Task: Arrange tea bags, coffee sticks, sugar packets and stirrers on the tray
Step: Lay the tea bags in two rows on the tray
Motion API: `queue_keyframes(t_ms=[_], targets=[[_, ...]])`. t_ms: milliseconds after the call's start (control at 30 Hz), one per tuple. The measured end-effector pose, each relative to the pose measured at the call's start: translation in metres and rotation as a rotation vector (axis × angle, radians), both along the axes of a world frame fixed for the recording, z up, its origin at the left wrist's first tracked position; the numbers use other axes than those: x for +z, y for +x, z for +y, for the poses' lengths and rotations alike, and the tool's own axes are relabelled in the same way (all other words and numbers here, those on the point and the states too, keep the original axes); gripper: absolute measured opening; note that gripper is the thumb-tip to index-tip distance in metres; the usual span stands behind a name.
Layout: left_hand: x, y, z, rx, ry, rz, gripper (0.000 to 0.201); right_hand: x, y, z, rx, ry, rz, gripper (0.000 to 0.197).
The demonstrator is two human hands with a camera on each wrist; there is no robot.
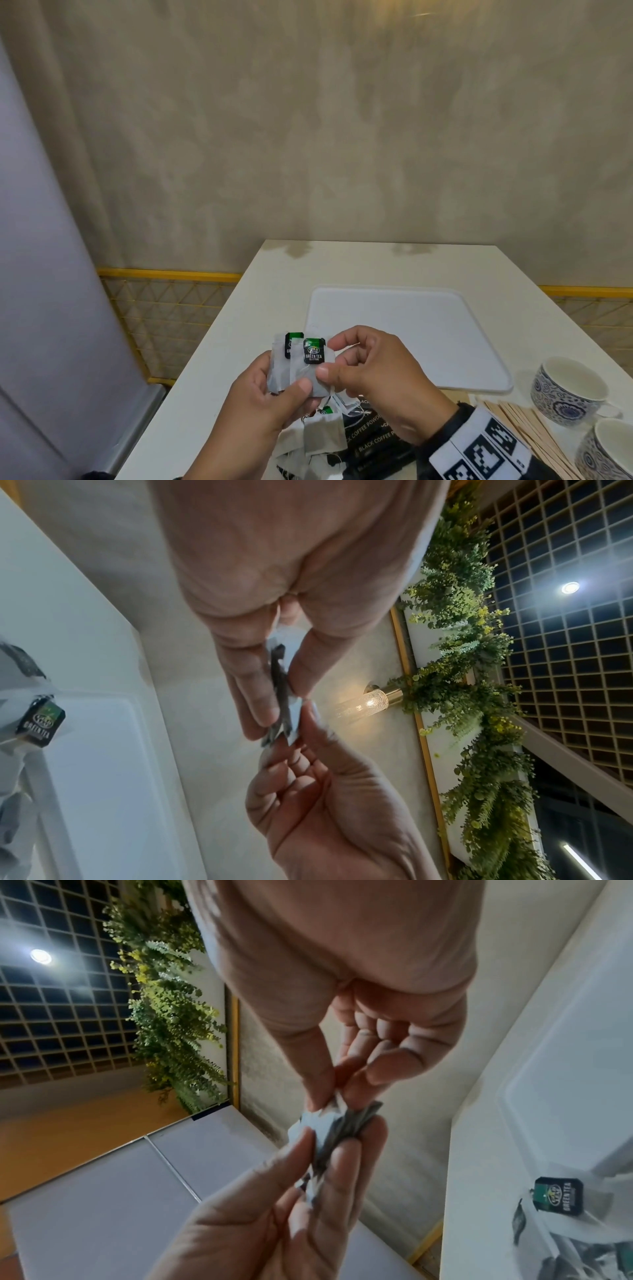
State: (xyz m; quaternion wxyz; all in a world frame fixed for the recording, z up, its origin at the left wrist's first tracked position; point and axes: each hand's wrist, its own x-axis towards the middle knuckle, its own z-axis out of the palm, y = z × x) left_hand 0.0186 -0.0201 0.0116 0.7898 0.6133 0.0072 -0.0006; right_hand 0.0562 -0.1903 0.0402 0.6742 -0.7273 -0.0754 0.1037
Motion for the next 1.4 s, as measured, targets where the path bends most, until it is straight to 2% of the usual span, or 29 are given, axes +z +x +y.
queue_keyframes(t_ms=[200, 400, 767, 867, 933, 1033, 1133, 1267, 1400], targets=[[0.0, 0.002, 0.001, 0.004, -0.048, 0.012, 0.031, -0.004, 0.005, -0.003, 0.027, 0.038, 0.021, 0.036], [0.0, 0.006, -0.001, 0.007, -0.054, 0.003, 0.028, -0.01, 0.011, -0.002, 0.026, 0.035, 0.015, 0.011], [0.005, 0.029, -0.003, 0.086, -0.006, 0.003, 0.023, -0.008, 0.045, 0.001, -0.036, -0.133, -0.041, 0.01], [0.006, 0.043, 0.002, 0.159, -0.014, 0.003, 0.017, -0.001, 0.067, -0.002, -0.096, -0.091, -0.015, 0.009], [0.007, 0.052, 0.003, 0.182, -0.041, 0.018, 0.018, 0.003, 0.077, 0.0, -0.061, -0.03, 0.024, 0.008], [0.009, 0.06, -0.001, 0.127, -0.078, 0.036, 0.022, 0.003, 0.079, 0.009, 0.053, -0.013, 0.057, 0.011], [0.009, 0.06, 0.003, 0.083, -0.034, 0.053, 0.024, -0.007, 0.079, 0.015, 0.077, -0.072, 0.061, 0.01], [-0.003, 0.053, 0.021, 0.137, 0.059, 0.057, 0.012, -0.015, 0.091, 0.005, -0.018, -0.155, 0.072, 0.01], [-0.011, 0.044, 0.032, 0.134, 0.116, 0.126, 0.014, -0.009, 0.117, -0.01, -0.121, -0.323, 0.031, 0.012]])
